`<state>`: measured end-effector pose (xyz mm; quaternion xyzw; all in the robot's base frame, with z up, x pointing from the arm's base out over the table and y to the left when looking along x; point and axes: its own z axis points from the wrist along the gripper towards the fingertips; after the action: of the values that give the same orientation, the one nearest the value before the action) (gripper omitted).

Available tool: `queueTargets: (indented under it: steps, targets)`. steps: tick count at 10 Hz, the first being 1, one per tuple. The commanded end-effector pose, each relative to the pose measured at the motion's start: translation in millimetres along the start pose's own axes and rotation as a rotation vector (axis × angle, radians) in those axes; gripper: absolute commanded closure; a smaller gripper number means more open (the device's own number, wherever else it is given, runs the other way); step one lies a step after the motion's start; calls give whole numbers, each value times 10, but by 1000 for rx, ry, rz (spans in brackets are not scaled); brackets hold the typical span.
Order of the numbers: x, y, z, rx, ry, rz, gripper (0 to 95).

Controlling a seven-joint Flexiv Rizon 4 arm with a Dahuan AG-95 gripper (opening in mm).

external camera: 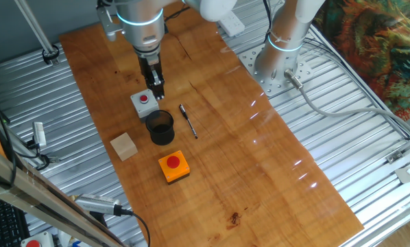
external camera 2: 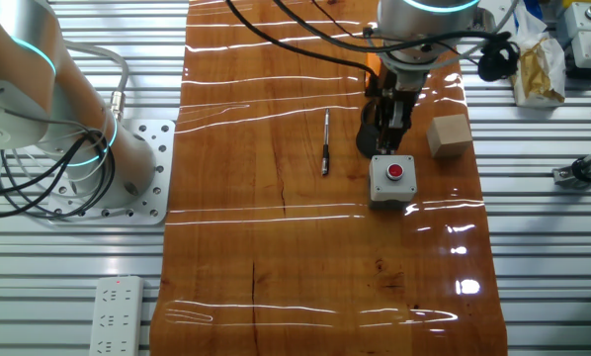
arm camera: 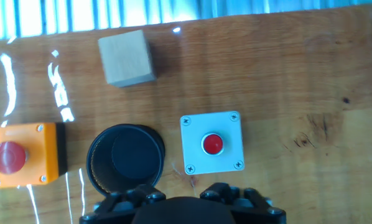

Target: Put the pen into the pen holder

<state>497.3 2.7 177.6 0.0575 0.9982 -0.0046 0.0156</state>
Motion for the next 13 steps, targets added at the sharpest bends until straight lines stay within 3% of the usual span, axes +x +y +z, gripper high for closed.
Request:
queueTargets:
  steps: [1,9,13]
  targets:
    - [-8,2,-4,3,1,3,950]
    - [7,14,-42,21,-3,22,950]
    - [21,26,-76,46,-6,28,950]
